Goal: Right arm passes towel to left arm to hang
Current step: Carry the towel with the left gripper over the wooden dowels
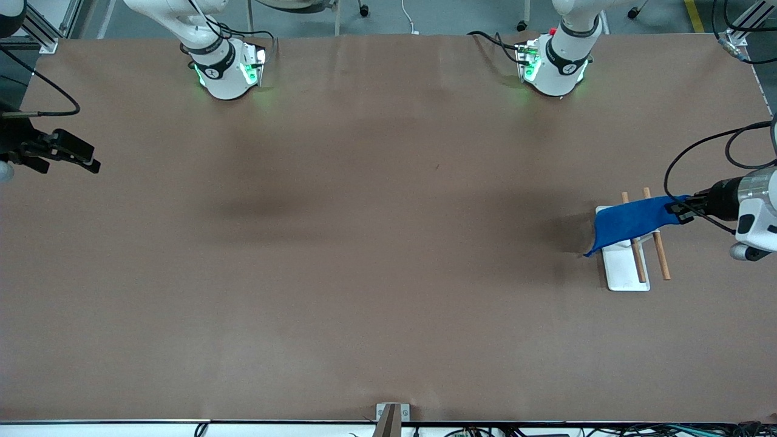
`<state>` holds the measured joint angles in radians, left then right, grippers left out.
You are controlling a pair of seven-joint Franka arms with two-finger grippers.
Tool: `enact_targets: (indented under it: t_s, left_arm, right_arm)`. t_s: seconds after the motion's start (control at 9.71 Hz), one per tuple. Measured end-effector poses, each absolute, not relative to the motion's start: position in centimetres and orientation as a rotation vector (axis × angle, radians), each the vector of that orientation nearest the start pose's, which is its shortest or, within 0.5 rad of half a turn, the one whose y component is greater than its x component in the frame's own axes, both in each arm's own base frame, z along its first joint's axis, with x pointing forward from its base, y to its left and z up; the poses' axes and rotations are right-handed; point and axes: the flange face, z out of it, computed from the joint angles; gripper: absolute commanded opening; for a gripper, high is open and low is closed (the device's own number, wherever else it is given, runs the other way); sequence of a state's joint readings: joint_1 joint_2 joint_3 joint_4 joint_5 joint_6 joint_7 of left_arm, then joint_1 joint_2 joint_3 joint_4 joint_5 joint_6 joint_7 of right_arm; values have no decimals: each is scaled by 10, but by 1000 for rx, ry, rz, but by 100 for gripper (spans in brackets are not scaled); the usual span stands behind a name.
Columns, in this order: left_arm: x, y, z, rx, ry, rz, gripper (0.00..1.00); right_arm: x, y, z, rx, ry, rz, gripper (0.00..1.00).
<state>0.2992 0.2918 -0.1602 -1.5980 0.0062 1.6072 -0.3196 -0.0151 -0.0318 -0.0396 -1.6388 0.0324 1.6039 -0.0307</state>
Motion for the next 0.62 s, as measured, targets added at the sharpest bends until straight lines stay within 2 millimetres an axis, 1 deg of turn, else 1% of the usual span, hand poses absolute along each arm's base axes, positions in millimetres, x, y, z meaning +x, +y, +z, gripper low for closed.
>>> enact_targets:
  t_s: [0.1, 0.31, 0.41, 0.62]
  left_arm:
    - [605, 111, 443, -3045, -651, 437, 0]
    - [608, 131, 441, -3056, -530, 367, 0]
    - [611, 137, 440, -3063, -489, 331, 0]
    - [618, 141, 434, -3073, -448, 292, 1]
  right_arm:
    - [546, -27, 613, -3108, 39, 3, 100]
    - [546, -27, 613, -3108, 40, 2, 100]
    - [546, -27, 613, -3108, 40, 3, 100]
    - [546, -27, 612, -3108, 40, 4, 100]
